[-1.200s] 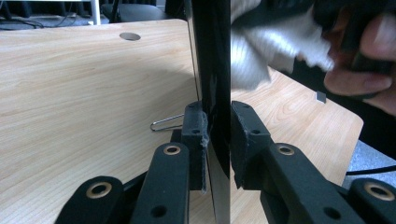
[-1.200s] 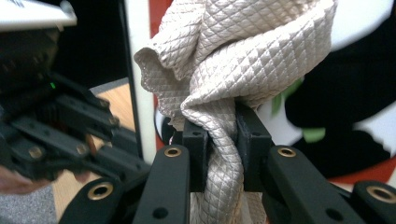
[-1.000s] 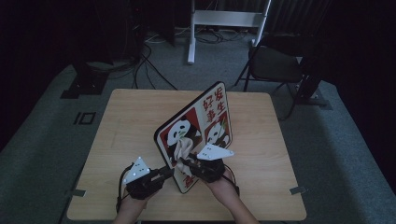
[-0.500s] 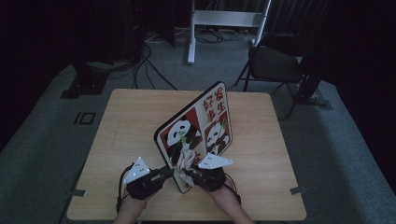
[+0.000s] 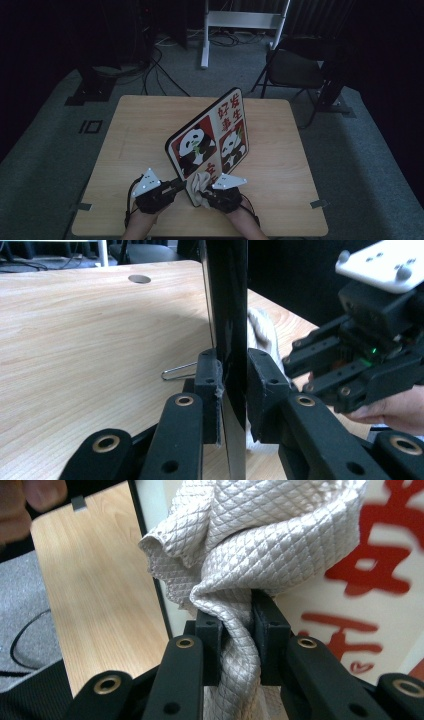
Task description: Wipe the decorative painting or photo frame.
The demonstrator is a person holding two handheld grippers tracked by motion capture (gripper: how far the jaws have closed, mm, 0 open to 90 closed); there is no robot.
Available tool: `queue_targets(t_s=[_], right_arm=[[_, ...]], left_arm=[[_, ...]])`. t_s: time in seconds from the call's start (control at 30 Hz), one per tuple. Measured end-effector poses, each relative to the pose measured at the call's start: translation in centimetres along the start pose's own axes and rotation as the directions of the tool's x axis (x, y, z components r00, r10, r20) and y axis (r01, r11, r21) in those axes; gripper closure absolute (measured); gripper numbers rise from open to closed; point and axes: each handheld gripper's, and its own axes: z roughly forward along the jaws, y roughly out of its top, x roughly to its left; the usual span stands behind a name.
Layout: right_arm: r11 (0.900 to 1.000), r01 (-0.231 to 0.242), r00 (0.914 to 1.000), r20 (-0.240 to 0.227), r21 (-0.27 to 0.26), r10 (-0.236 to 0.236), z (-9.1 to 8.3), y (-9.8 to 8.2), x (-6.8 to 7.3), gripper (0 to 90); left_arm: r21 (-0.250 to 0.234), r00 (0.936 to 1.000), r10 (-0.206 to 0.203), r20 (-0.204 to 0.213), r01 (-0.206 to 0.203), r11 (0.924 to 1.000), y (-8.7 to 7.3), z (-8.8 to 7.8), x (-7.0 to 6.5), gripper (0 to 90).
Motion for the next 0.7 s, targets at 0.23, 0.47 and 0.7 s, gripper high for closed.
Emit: queue_targets(t_s=[0.23, 0.47, 0.7], right_arm=[[0.998, -0.010, 0.9999, -0.005, 0.057, 0.011, 0.7, -1.5, -0.2, 76.7], [0.994, -0.015, 0.9999, -0.001, 0.111, 0.015, 1.2, -2.6, -0.6, 76.7], [0.991, -0.032, 0.9994, -0.008, 0.132, 0.034, 1.3, -3.2, -0.9, 76.7]], left_arm=[[0.000, 1.0000, 0.000, 0.000, 0.000, 1.0000, 0.0, 0.0, 0.0, 78.1], [0.002, 1.0000, -0.002, 0.004, 0.002, 1.0000, 0.0, 0.0, 0.1, 78.1], [-0.001, 0.9999, -0.009, 0.010, 0.009, 1.0000, 0.1, 0.0, 0.2, 78.1]])
